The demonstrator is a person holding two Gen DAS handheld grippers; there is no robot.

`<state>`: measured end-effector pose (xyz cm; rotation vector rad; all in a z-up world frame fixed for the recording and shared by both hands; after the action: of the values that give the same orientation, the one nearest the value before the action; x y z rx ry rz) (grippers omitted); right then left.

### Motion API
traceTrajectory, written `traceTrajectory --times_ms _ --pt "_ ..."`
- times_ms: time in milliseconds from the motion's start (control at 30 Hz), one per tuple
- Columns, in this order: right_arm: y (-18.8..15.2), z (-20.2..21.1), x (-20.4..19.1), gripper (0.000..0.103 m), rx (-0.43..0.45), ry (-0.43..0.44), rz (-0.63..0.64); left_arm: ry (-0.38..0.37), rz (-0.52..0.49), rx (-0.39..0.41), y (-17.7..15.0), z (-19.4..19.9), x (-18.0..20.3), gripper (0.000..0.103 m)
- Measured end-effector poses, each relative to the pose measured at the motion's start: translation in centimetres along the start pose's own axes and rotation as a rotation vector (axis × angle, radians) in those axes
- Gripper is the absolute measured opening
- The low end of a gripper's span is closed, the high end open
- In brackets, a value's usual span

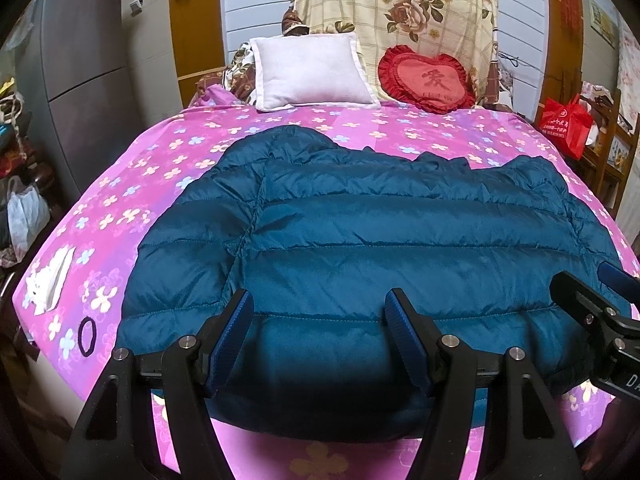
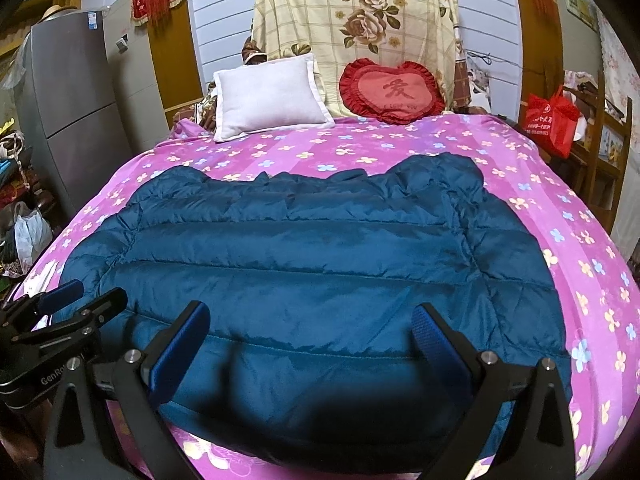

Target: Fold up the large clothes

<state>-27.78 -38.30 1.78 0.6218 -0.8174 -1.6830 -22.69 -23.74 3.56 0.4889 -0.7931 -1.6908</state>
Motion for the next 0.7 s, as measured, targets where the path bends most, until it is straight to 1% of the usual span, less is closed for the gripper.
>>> traceTrajectory --times_ms 300,400,500,567,700 --pt "-0.22 -0.18 -0.08 0.103 -0.011 0.001 0.000 -0.028 -0.008 0.053 0.38 0.59 0.28 0.050" --pt "-0.23 -0.22 -0.08 0.103 -0.013 0.001 -0.001 -0.033 -0.002 0.049 0.52 0.56 0.12 0.050" --pt "-0.21 -0.22 -0.07 0.103 -0.012 -0.001 0.000 -0.021 0.000 0.059 0.71 0.56 -0.24 0.050" --pt "-0.22 -0.22 -0.07 0.103 -0.013 0.001 0.000 -0.011 -0.008 0.075 0.78 0.72 -0.30 0.045" --pt "-0.50 -0.62 -0.06 0.103 -0.021 0.003 -0.003 -0.009 -0.007 0.072 0.89 0.76 -0.45 0.045"
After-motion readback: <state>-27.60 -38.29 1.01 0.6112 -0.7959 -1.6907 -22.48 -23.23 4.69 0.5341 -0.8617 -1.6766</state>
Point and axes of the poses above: each gripper's, at about its wrist camera, not at the fingertips, and z roughly against the way its jaws point, x to its right, y to its top, the point moved 8 cm from there along -z, roughly the way its jaws point, and after that the axes turned 7 degrees about z, right-handed, at the moved point
